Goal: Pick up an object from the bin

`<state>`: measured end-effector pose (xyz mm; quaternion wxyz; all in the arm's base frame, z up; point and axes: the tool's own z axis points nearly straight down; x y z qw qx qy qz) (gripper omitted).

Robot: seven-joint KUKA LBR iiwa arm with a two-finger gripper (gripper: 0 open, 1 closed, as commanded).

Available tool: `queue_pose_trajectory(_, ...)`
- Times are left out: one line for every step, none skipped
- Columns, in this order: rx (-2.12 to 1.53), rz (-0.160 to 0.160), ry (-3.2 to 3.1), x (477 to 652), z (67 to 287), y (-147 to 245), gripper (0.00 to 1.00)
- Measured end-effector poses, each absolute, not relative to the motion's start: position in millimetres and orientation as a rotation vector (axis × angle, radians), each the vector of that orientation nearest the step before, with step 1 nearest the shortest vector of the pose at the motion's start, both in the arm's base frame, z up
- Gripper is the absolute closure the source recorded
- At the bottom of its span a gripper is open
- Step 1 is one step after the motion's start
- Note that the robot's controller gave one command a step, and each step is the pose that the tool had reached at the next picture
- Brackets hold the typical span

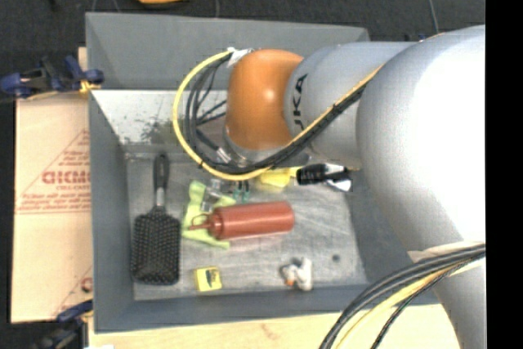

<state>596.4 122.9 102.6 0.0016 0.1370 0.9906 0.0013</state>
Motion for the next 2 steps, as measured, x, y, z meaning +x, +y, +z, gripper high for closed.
queue_pose_trajectory(0.430,0.005,3.108,596.8,107.0,122.9,1.00)
queue_pose_trajectory(0.431,0.002,3.114,595.4,114.3,122.6,1.00)
